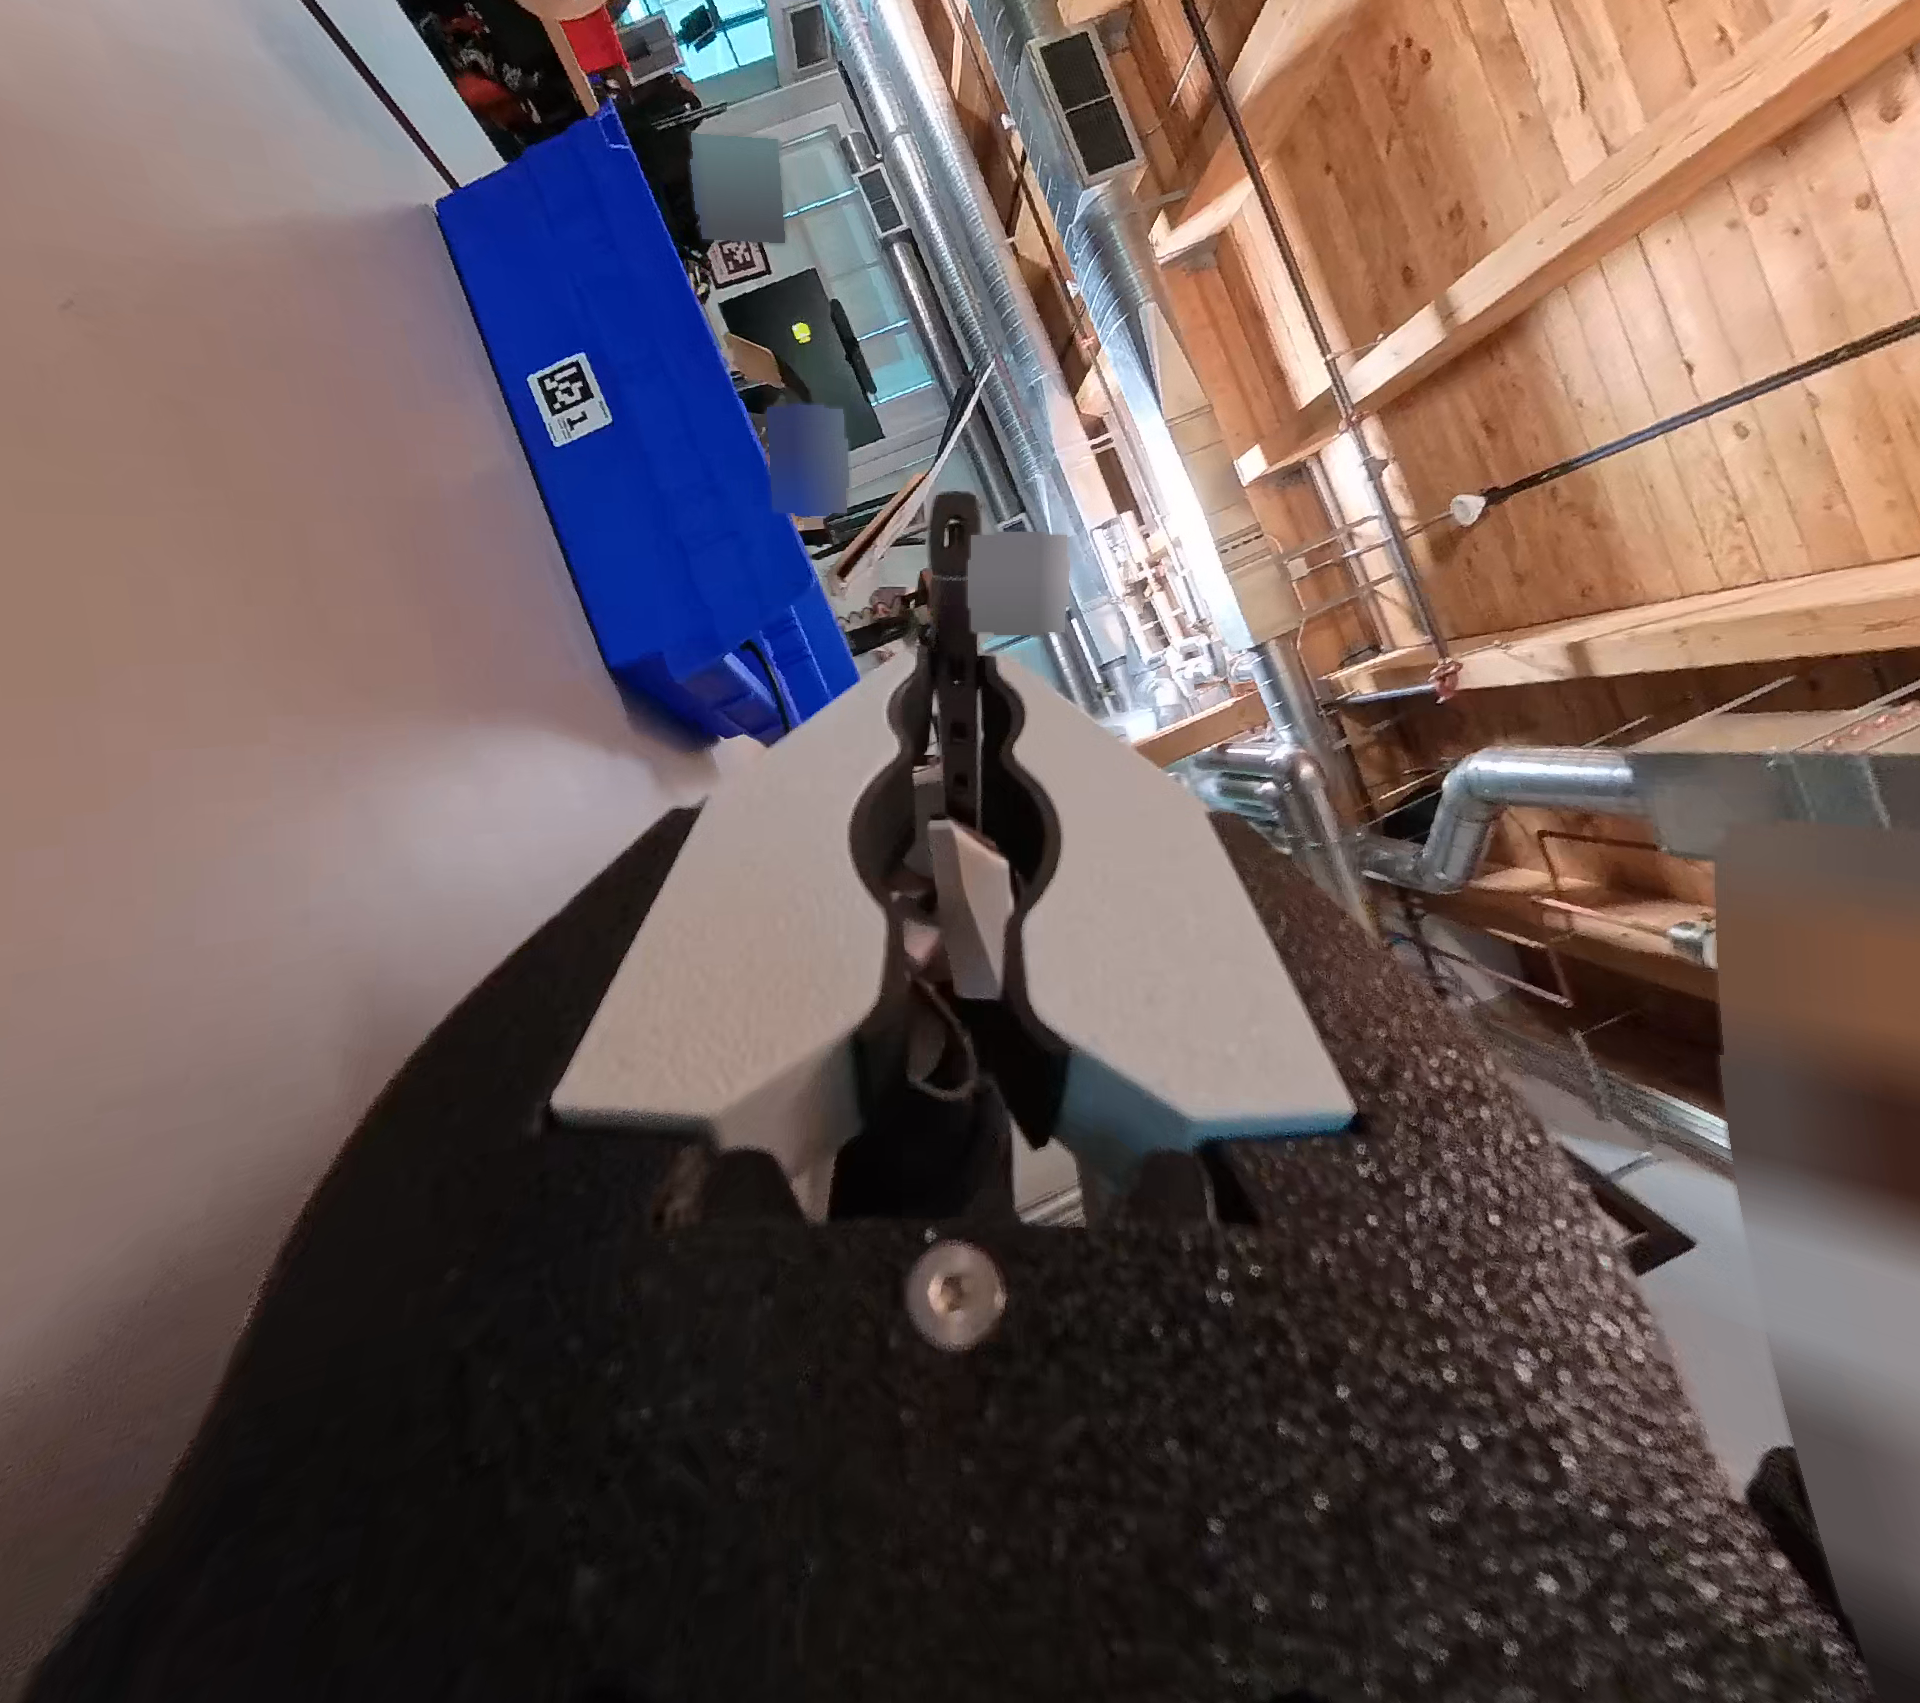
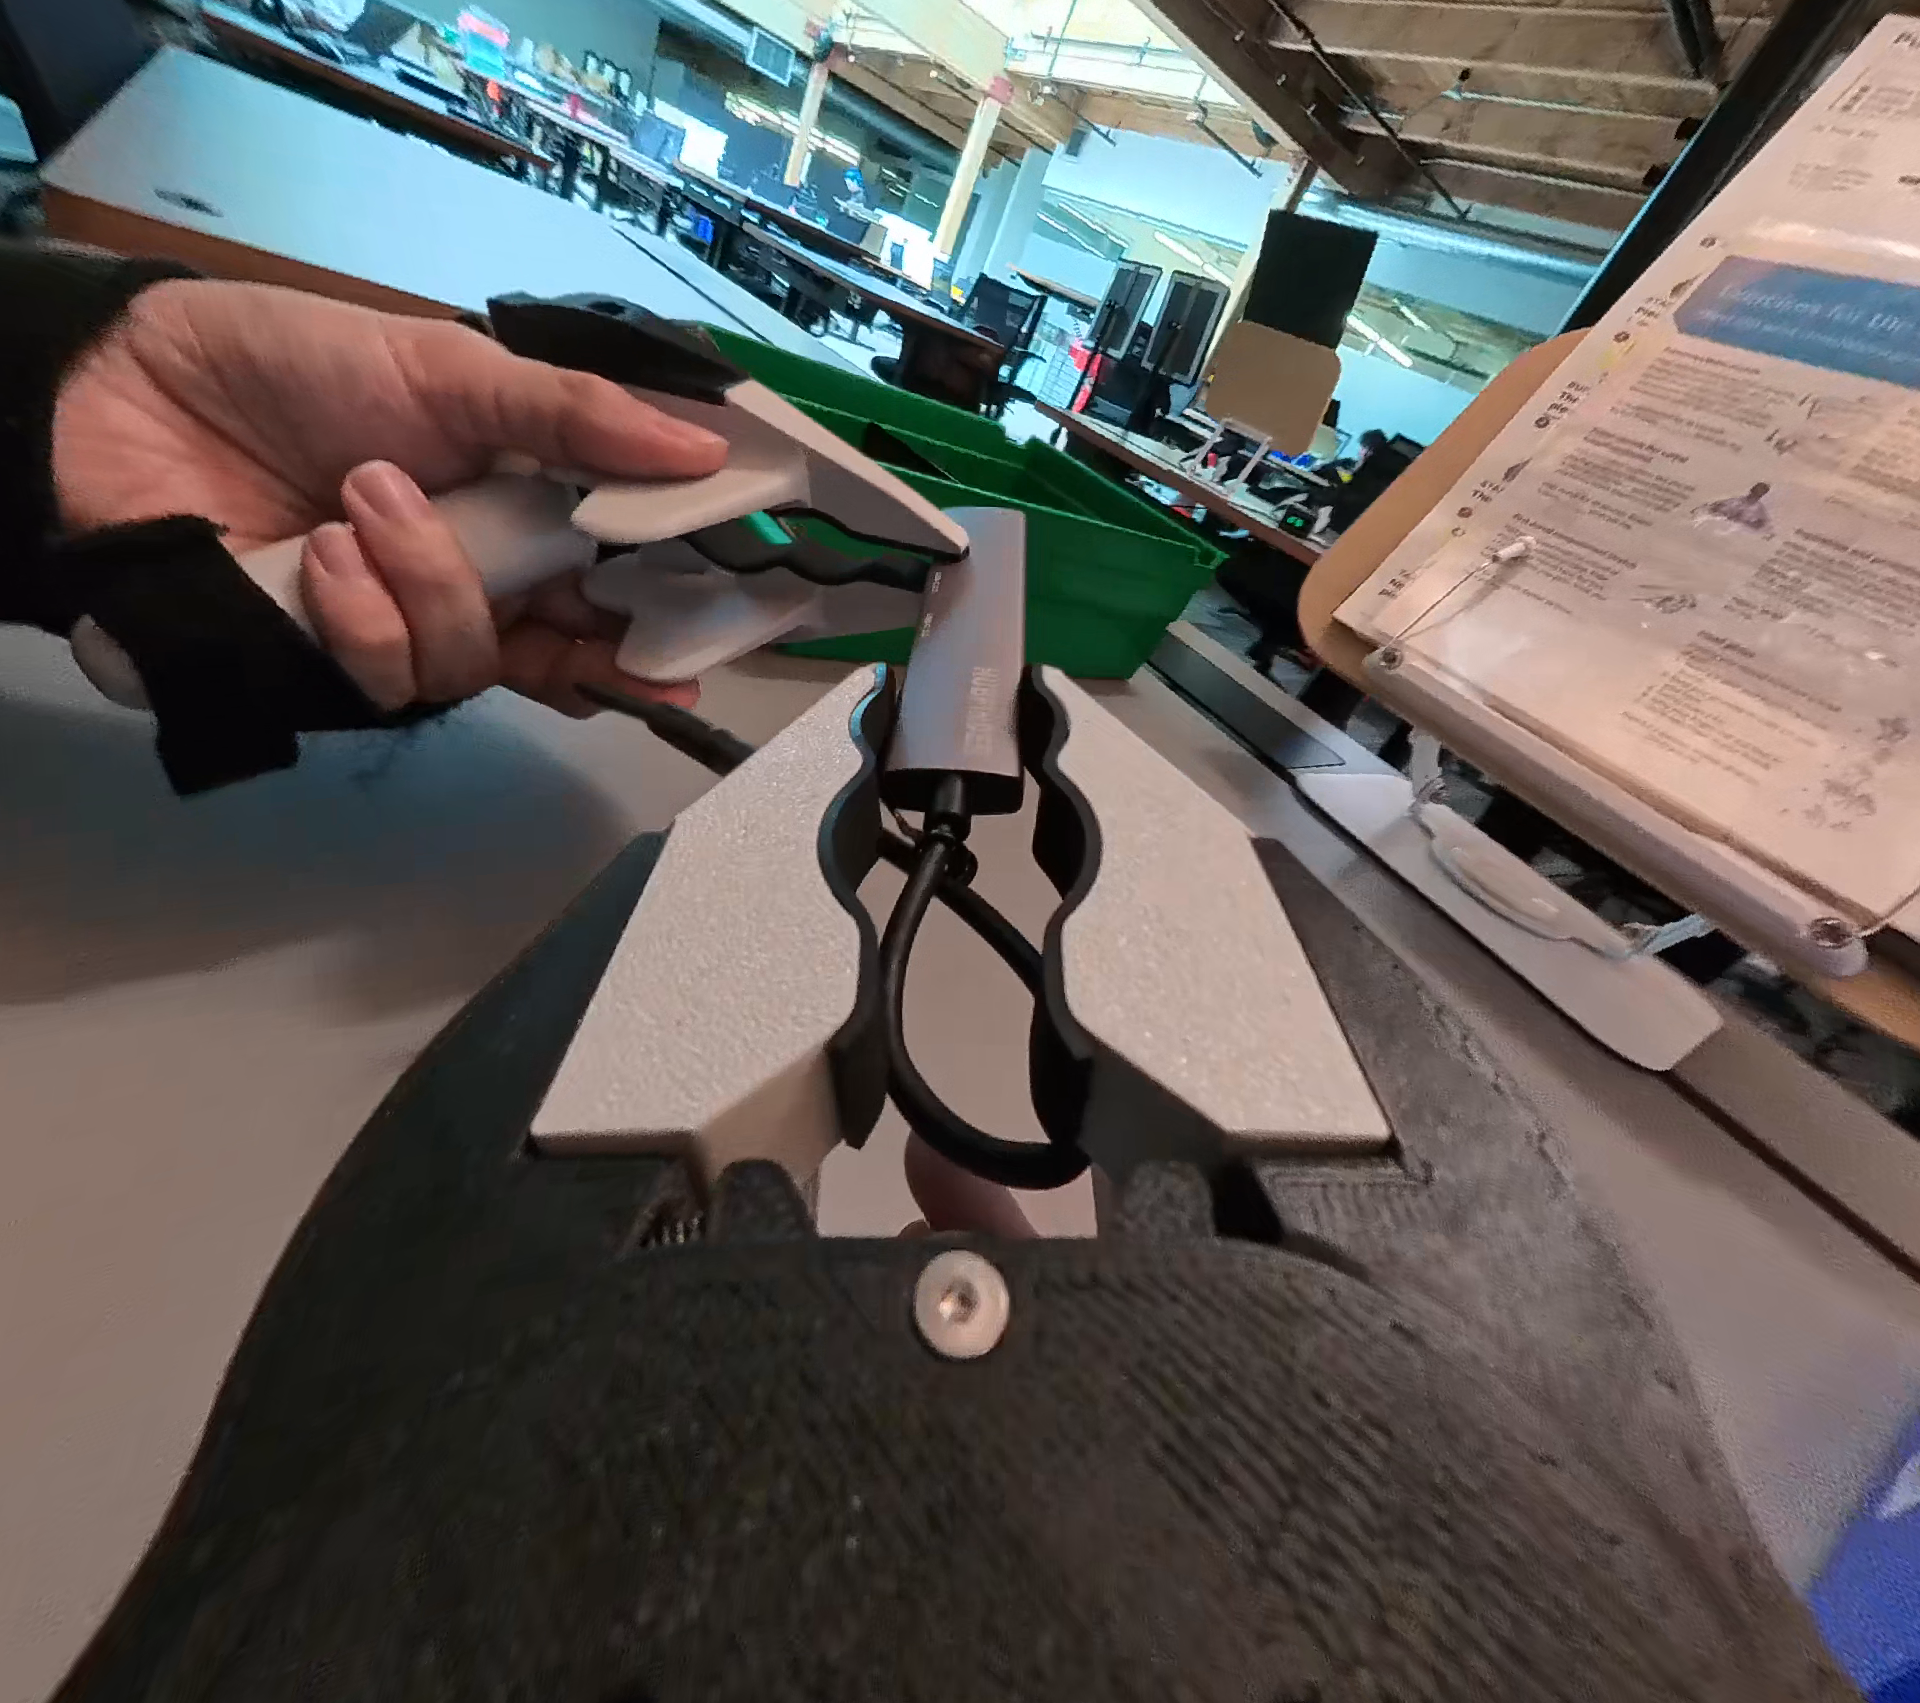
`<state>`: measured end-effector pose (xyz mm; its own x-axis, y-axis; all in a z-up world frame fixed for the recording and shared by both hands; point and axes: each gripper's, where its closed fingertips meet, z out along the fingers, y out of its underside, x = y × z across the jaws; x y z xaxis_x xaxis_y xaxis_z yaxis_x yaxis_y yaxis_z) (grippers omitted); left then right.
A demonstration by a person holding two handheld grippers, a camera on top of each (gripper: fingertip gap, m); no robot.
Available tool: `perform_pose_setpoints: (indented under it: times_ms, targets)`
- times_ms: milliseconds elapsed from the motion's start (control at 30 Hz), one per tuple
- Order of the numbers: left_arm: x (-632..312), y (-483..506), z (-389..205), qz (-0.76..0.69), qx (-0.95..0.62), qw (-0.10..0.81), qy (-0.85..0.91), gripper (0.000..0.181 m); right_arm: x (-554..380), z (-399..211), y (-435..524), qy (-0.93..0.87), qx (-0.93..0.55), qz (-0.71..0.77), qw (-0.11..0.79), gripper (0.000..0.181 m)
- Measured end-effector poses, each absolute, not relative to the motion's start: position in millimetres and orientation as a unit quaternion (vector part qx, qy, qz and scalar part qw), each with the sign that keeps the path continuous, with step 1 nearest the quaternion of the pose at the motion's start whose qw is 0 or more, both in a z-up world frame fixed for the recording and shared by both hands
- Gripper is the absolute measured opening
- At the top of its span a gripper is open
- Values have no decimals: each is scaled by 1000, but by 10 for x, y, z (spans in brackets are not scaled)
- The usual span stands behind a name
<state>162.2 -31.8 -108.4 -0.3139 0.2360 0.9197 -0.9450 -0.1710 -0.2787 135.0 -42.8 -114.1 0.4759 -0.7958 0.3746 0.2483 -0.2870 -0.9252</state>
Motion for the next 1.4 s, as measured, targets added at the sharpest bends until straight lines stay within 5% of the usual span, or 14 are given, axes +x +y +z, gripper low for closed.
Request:
perform_pose_setpoints:
  times_ms: [467, 667, 867, 1167, 1400]
  targets:
    - [1599, -355, -1118, 665, 364, 449, -473, 6, 1340, -1146, -474, 252, -631, -395, 618, 23]
    - [1876, 26, -729, 732, 267, 100, -619, 29, 1400, -1057, -781, 311, -569, -397, 650, 23]
    - [2782, 1219, -758, 594, 324, -180, -714, 30, 1428, -1008, -983, 347, -526, -391, 671, 23]
    - [3524, 1536, -1529, 304, 341, -147, -877, 37, 1430, -1023, -939, 339, -537, -385, 670, 23]
    - [3730, 1359, -2202, 143, 341, -58, -927, 33, 1215, -848, -920, 290, -487, -290, 772, 23]
